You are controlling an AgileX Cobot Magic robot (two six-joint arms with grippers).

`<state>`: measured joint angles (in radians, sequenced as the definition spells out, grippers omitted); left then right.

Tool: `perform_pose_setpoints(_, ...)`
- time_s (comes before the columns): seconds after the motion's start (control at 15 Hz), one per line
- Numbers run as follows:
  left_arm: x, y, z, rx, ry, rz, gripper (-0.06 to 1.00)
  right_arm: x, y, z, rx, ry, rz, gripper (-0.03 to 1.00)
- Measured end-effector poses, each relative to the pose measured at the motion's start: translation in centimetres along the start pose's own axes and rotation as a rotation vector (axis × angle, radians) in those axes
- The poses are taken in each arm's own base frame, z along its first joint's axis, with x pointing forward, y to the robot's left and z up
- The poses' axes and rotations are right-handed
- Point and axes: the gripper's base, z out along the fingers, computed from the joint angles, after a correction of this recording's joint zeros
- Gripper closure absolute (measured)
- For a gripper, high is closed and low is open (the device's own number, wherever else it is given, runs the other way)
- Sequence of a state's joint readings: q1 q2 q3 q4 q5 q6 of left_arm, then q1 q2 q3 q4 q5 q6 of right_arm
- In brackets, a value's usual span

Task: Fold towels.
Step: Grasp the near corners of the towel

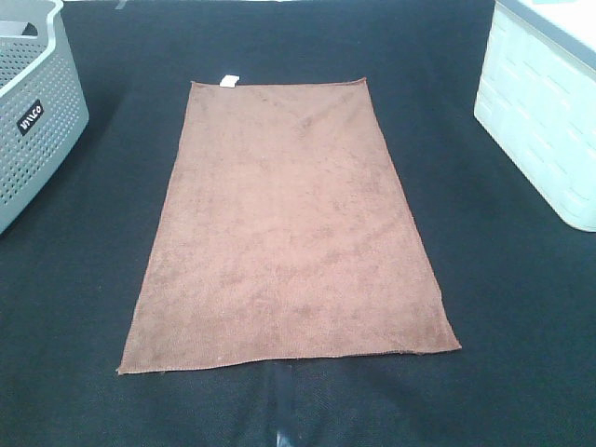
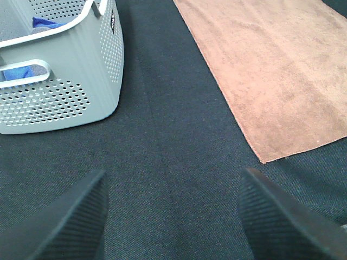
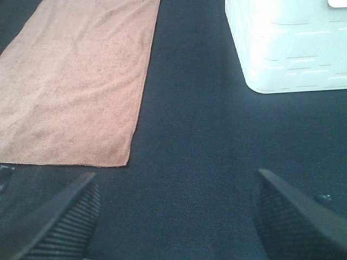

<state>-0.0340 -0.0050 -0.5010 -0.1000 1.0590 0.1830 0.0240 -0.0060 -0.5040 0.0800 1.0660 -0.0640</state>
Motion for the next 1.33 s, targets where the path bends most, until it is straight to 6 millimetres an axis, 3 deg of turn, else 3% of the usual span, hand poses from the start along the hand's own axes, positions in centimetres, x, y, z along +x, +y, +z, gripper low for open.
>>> perform_pose_setpoints(1.33, 0.0, 0.0, 0.0, 0.0, 0.0, 0.0, 0.29, 0.0, 0.0, 0.0, 0.0, 0.0, 0.0, 0.24)
